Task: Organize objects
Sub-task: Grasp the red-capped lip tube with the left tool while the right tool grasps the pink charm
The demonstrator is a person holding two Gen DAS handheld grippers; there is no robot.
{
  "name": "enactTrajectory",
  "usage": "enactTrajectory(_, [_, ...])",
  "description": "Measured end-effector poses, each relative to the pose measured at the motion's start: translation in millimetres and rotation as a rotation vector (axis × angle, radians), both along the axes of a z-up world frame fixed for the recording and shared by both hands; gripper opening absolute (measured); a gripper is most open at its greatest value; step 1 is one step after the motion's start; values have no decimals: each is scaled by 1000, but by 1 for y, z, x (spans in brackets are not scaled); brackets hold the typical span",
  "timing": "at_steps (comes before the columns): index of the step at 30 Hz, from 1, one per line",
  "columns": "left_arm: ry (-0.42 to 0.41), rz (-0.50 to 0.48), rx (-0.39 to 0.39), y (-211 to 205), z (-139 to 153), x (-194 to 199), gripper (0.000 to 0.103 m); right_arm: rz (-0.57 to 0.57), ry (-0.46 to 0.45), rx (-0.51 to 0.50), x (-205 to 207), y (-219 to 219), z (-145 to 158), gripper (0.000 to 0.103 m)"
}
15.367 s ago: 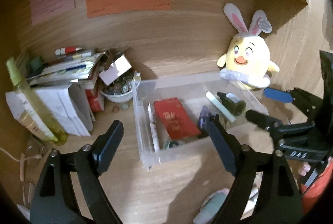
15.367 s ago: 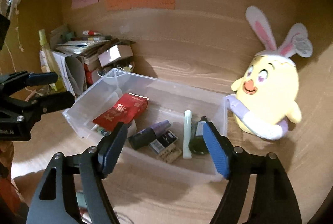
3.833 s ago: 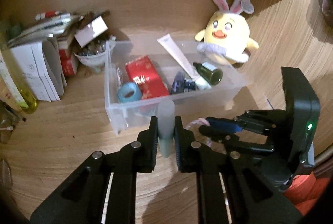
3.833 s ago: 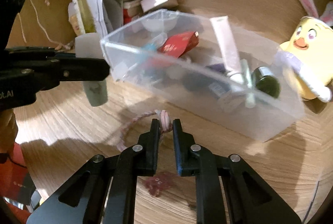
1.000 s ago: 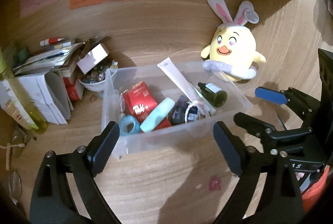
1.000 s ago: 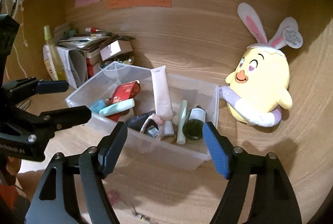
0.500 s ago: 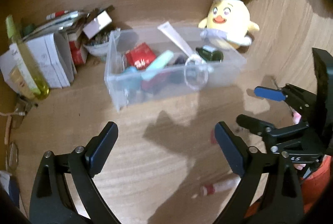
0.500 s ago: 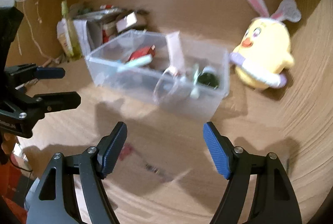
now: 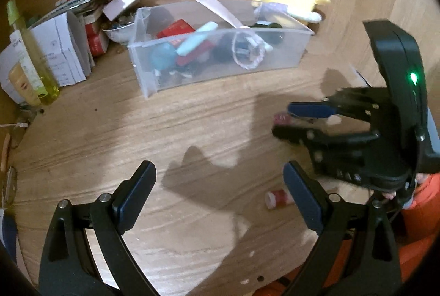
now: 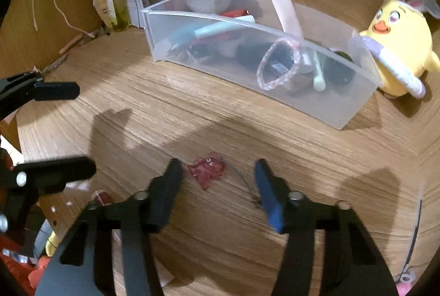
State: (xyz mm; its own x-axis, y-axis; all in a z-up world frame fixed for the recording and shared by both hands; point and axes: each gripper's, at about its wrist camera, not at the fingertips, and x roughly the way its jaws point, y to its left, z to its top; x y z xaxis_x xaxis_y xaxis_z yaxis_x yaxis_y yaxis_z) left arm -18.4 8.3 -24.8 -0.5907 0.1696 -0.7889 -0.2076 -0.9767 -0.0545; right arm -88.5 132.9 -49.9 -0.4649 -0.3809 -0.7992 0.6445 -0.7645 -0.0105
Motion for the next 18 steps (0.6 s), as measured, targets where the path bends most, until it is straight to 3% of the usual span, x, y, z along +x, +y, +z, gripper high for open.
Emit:
enactTrajectory(1, [1,-14,-1,2,0,2,95,6,-2,-5,1,0,0,25])
enactTrajectory(5, [-11,-94,6,17,-4,9,95,-18,17,2,2,4,0,25])
enactTrajectory(11, [-11,-204,-78,48,-17,12,95,-82,20,-38,0,25,10,25])
enactTrajectory(15, [-32,-247,-85,62,-25,2,95,-132,41,-72,0,44,23,25])
enactTrajectory(18, [-50,-269,-72,66,-29,-4,81,-168,62,-98,1,59,34,25])
